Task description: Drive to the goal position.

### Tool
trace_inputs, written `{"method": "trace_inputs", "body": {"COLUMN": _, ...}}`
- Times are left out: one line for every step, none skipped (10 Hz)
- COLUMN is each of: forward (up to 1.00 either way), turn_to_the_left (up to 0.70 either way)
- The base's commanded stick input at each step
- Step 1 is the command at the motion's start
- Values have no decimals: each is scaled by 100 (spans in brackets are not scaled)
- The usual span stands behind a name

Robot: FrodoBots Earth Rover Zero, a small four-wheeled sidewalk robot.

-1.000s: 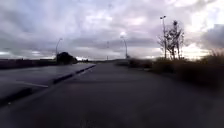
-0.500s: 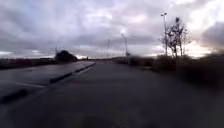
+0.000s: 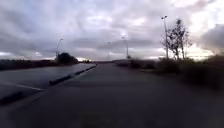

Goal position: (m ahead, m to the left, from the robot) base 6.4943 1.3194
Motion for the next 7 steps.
{"method": "trace_inputs", "body": {"forward": 70, "turn_to_the_left": 0}}
{"method": "trace_inputs", "body": {"forward": 70, "turn_to_the_left": 0}}
{"method": "trace_inputs", "body": {"forward": 70, "turn_to_the_left": 0}}
{"method": "trace_inputs", "body": {"forward": 70, "turn_to_the_left": 0}}
{"method": "trace_inputs", "body": {"forward": 70, "turn_to_the_left": 0}}
{"method": "trace_inputs", "body": {"forward": 70, "turn_to_the_left": 0}}
{"method": "trace_inputs", "body": {"forward": 70, "turn_to_the_left": 0}}
